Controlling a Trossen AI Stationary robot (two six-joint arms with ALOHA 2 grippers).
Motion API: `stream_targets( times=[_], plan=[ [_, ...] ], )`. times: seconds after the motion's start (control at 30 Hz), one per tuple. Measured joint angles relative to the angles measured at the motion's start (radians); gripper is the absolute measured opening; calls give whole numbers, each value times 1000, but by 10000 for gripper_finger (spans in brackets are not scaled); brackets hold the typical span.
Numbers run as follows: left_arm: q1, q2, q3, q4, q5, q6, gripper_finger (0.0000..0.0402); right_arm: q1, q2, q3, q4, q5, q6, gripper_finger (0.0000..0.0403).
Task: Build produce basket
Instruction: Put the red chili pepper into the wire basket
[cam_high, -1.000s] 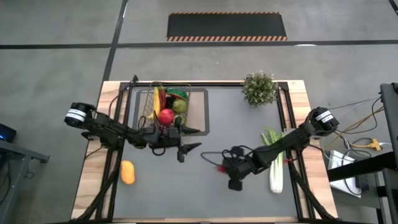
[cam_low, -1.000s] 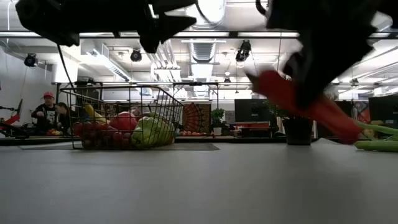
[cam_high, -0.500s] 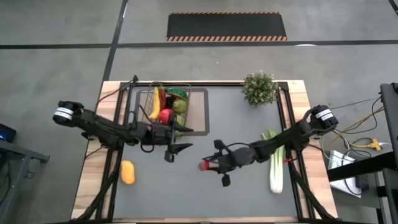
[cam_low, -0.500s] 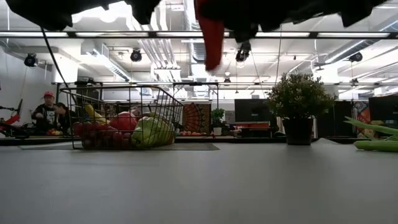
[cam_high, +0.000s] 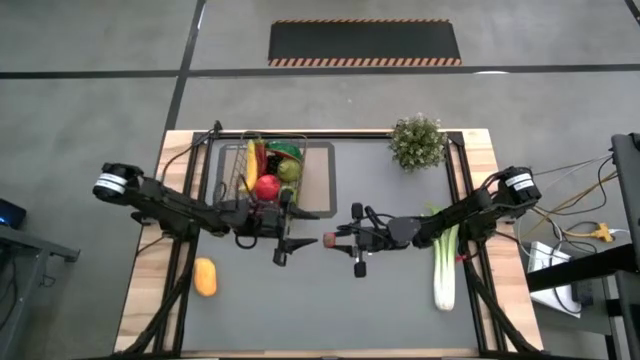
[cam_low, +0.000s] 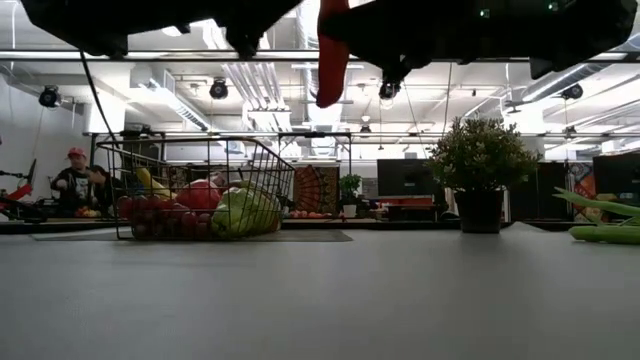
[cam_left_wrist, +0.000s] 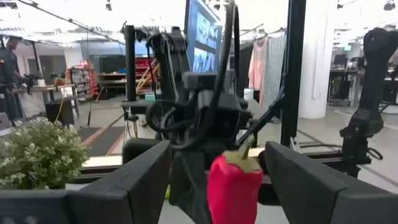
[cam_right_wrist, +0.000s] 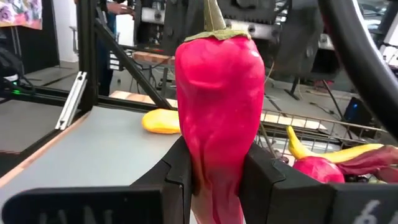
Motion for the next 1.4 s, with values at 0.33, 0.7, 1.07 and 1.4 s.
stream_targets(
  times=[0.33, 0.7, 1.07, 1.4],
  plan=[
    [0, 101, 41, -4, 59, -2, 242, -6, 0, -2, -9, 2, 13, 75],
    [0, 191, 121, -1, 74, 30, 231, -5, 0, -2, -10, 8, 17, 76],
    [0, 191, 123, -3, 72, 33, 95, -5, 0, -2, -21, 7, 14, 92],
    [-1, 183, 122, -13, 53, 33, 100, -5, -7, -2, -37, 10, 29, 216]
  ],
)
